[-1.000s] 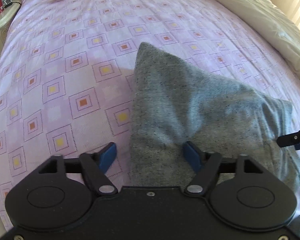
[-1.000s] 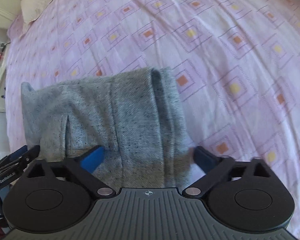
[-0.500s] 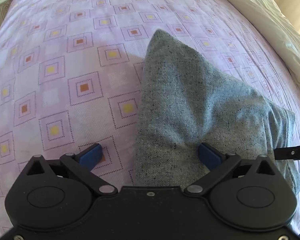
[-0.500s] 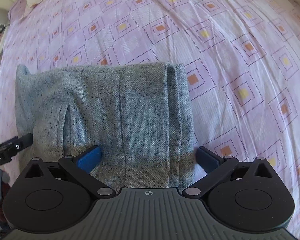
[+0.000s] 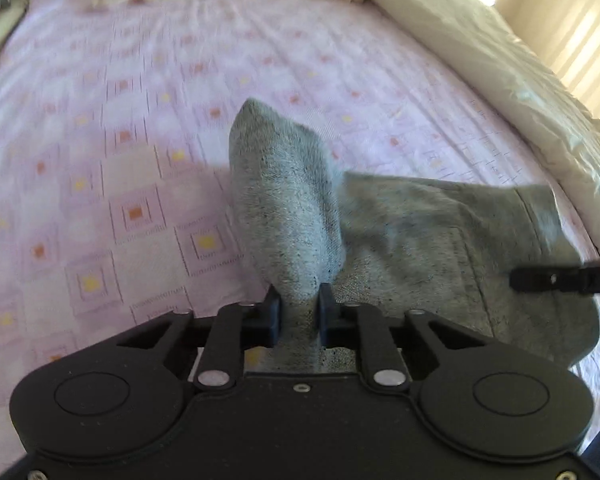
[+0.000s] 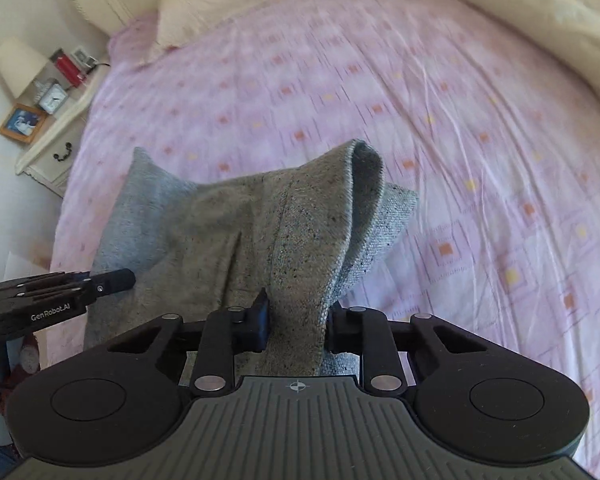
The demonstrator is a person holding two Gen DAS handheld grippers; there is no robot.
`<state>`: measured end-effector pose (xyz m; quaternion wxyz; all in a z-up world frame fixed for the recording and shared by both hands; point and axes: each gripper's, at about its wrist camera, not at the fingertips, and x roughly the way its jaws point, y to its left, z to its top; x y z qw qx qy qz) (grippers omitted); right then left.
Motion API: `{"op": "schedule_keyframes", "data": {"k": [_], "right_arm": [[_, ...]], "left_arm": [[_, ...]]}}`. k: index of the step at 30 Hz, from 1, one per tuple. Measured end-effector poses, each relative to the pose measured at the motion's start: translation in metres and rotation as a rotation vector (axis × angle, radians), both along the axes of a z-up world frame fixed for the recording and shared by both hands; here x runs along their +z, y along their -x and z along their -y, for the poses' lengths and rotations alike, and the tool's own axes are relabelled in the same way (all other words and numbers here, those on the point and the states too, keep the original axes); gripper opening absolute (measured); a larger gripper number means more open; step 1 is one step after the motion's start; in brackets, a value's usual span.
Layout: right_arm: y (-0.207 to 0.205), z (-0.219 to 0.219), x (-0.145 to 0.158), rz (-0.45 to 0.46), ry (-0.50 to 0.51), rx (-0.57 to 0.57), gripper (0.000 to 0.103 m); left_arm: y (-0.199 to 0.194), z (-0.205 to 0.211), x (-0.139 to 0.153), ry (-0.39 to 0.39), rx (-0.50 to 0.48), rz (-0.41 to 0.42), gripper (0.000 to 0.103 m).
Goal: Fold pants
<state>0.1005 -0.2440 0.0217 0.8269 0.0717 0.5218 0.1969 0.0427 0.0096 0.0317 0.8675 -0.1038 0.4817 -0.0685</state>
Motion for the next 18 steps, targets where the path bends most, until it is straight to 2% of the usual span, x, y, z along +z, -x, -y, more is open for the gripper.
{"op": "schedule_keyframes", "data": {"k": [4,8,10,15,18], "right_arm": [[-0.013,-0.016,0.023,0.086,-0.018,0.040,0.024],[-0.039,-0.045,0.040,0.147,-0.049,0.075,0.024],[-0.051,-0.061,0.045,0.171,-0.066,0.093,0.024],[-0.086,-0.099,0.042,0.182,-0.114,0.138,0.024],[-0.104,-0.114,0.027,0.160,-0.118,0.155,0.025]], "left_arm": [[0.001,-0.010,0.019,0.005,0.039,0.047,0.019],[-0.012,-0.032,0.039,-0.051,0.086,0.117,0.019],[-0.022,-0.050,0.046,-0.046,0.119,0.124,0.019],[-0.046,-0.097,0.055,-0.043,0.214,0.138,0.019],[-0.065,-0.112,0.045,-0.059,0.249,0.111,0.019]]}}
